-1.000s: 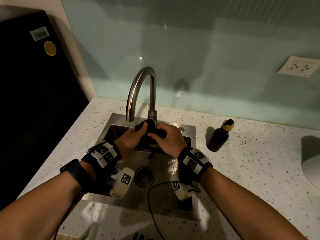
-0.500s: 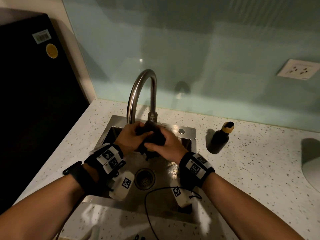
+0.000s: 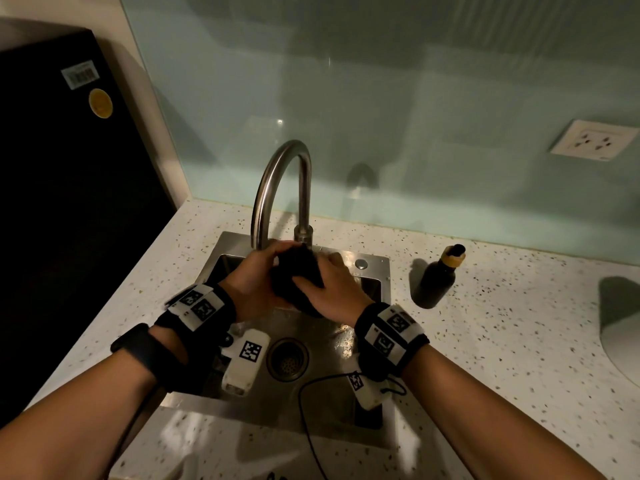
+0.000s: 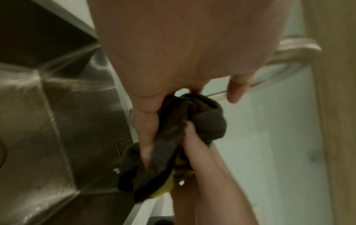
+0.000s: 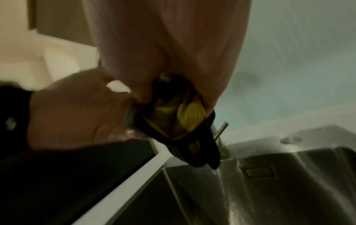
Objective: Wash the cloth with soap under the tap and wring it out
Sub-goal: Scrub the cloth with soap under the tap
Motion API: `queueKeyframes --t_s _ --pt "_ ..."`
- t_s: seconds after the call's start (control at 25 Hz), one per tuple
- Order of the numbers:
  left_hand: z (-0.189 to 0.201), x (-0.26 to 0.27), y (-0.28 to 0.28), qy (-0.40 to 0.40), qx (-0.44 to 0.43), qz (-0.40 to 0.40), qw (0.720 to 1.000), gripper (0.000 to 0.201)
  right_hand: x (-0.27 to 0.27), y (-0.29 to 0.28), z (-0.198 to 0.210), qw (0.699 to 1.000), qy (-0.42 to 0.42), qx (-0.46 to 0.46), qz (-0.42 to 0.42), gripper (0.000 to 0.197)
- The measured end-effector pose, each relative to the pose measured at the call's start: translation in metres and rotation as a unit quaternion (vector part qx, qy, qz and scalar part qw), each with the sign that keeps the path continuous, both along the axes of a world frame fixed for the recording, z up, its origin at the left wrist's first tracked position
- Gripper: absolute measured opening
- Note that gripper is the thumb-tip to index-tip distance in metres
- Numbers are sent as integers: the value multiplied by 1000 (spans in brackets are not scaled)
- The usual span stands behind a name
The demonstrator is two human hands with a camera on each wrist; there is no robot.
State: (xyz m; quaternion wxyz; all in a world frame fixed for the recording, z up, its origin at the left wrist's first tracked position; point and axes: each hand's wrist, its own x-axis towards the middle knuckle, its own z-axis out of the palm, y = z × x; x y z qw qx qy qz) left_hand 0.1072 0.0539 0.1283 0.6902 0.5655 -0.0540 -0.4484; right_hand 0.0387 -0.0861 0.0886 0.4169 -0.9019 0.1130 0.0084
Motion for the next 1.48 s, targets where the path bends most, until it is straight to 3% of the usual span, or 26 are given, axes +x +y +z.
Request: queueKeyframes --t_s 0.12,0.2,0.24,0.32,0.4,0.48,0.6,0.64,0.76,0.84,0.88,0.96,1.04,1.12,1.2,1.28,1.36,1.48 --pt "-8 5 1 -35 25 -10 999 44 -3 -6 -5 994 21 105 17 88" --pt "-14 5 -4 -71 41 34 996 24 -8 -4 -3 982 17 186 -8 94" --pt "-17 5 -6 -78 40 56 995 14 -9 -1 -2 978 23 207 -15 90" --pt "-19 5 -9 -86 40 87 992 30 -11 3 -5 968 32 250 -6 73" --pt "-18 4 -10 -118 55 89 987 42 -11 7 -7 953 21 303 -3 43" --pt "-14 3 -9 -151 59 75 984 47 -10 8 -6 959 -10 282 -31 16" --pt "-6 -1 -5 -159 40 34 986 11 -8 1 -10 980 -68 168 -87 13" --pt "-6 -1 -2 -163 47 14 985 13 -7 -1 -9 981 -79 145 -104 14" --pt "-9 -8 -2 -187 90 -44 977 55 -8 0 -2 984 -108 91 -113 13" --pt "-15 -10 -5 -194 122 -21 973 70 -8 7 5 988 -110 82 -65 27" --pt "-17 -9 -6 -184 132 13 974 71 -9 8 7 991 -99 90 -30 43" --pt "-21 -5 -5 -118 109 93 983 61 -10 4 6 991 -63 120 14 82" --pt "-24 0 -2 -77 75 133 985 41 -11 -5 5 989 -29 143 -19 99" --pt "-22 0 -1 -106 66 127 984 21 -12 -9 3 987 7 153 -43 88" --pt "-16 -3 -1 -160 64 99 980 42 -12 -8 0 975 36 215 -32 73" --pt "-13 -6 -3 -182 52 77 979 46 -11 -4 0 961 32 273 -10 71" --pt "-13 -9 -5 -163 53 61 983 29 -10 -1 0 972 -11 231 34 81" --pt "-16 -6 -4 -98 59 -18 993 50 -8 0 -4 987 -66 146 9 68"
